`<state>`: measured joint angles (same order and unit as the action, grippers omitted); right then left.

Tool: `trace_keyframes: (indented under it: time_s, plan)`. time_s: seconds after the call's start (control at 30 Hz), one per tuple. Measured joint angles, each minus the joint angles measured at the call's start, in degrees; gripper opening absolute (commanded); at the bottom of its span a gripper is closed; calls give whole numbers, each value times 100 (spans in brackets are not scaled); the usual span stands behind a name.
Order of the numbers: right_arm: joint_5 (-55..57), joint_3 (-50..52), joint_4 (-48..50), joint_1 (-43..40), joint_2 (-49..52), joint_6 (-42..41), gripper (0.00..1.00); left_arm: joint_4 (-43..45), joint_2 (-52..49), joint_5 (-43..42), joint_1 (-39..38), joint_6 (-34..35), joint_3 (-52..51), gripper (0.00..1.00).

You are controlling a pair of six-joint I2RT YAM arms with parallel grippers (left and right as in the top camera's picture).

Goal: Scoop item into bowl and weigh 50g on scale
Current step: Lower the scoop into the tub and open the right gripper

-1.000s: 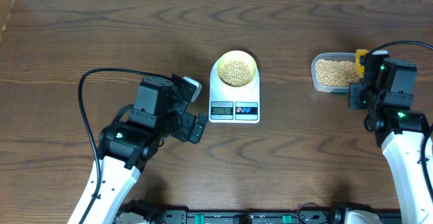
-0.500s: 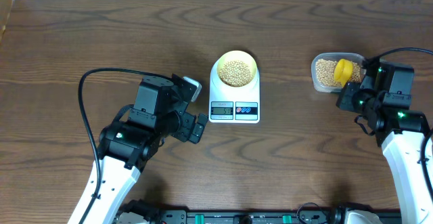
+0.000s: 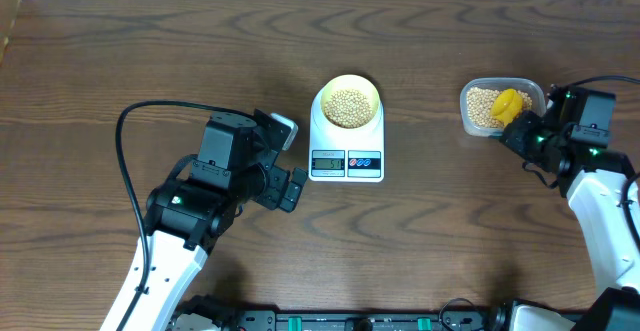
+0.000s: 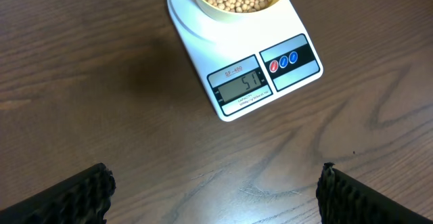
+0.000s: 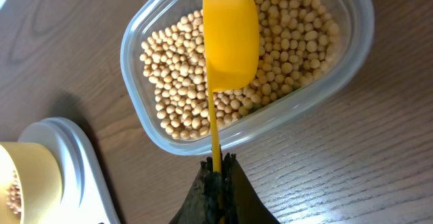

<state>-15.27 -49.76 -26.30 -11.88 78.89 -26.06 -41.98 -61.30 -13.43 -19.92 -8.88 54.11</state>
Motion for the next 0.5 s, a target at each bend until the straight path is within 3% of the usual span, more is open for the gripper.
trace_keyframes:
  time_s: [0.03,0.1,0.17,0.3,0.33,0.5]
  plan:
    - [-39,0,0,-42,0,-17,12,0,0,0,0,2,0,98]
    - [-81,0,-4,-122,0,-52,31,0,0,0,0,2,0,98]
    - [-98,0,-22,-223,0,-81,42,0,0,0,0,2,0,98]
    - [-101,0,-48,-391,0,-111,95,0,0,0,0,0,0,98]
    - [-105,0,-57,-431,0,-107,99,0,0,0,0,0,0,98]
    - [149,0,-286,-542,-48,-59,99,-2,0,0,0,2,0,98]
